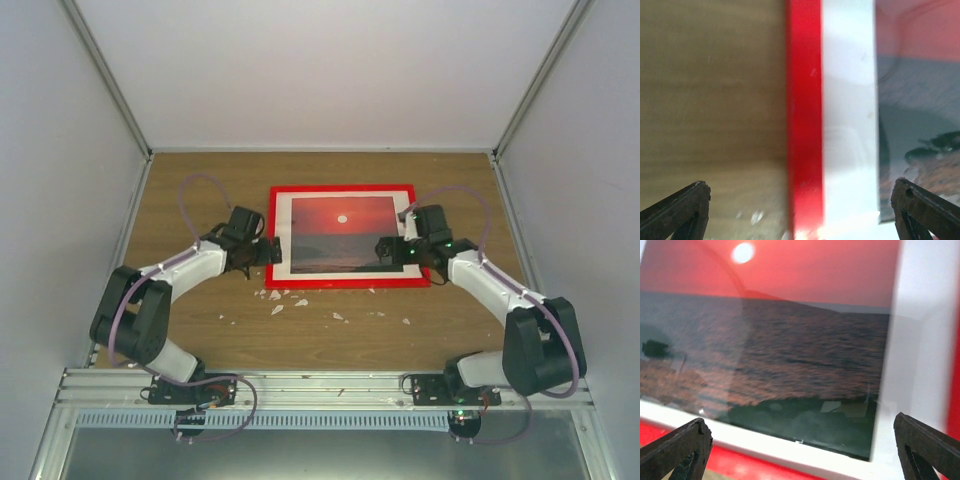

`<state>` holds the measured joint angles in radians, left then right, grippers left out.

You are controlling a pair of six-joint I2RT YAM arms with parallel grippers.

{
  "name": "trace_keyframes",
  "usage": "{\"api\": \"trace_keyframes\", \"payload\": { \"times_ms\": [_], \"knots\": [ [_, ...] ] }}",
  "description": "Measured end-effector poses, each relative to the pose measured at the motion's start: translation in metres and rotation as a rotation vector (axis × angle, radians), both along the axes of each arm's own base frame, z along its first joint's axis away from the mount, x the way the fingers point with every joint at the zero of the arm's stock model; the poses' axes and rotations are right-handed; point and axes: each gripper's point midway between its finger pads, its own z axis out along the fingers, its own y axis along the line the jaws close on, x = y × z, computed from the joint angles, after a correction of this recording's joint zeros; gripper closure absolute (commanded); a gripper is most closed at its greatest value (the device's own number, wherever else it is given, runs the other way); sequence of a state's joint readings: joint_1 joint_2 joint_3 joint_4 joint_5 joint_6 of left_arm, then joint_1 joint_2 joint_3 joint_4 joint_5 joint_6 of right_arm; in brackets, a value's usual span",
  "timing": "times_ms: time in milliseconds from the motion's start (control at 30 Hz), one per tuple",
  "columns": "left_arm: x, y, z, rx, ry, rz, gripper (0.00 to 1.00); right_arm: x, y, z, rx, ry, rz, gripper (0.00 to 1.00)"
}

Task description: Take the photo out of the frame

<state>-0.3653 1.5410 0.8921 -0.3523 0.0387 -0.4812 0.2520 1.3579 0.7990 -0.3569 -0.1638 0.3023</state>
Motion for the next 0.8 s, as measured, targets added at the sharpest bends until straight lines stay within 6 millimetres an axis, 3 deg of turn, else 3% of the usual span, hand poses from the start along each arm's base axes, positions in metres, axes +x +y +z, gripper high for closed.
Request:
{"api": "trace_keyframes", "payload": {
  "times_ms": [200, 333, 600, 800],
  "knots": [
    [-0.038, 0.007, -0.029, 0.075, 0.081, -0.021, 0.14, -0.021, 0.051, 0.003, -0.066, -0.045, 0.176, 0.01],
    [-0.040, 0.002, -0.030, 0.095, 0.073, -0.040, 0.24, -0.025, 0.065, 0.003, -0.107, -0.073, 0.240, 0.00],
    [-0.039, -0.002, -0.041, 0.158, 0.087, -0.065, 0.54, -0.031, 0.090, -0.005, -0.184, -0.101, 0.340, 0.00],
    [-0.033, -0.007, -0.038, 0.178, 0.068, -0.076, 0.74, -0.037, 0.102, -0.012, -0.231, -0.113, 0.404, 0.00]
  ]
}}
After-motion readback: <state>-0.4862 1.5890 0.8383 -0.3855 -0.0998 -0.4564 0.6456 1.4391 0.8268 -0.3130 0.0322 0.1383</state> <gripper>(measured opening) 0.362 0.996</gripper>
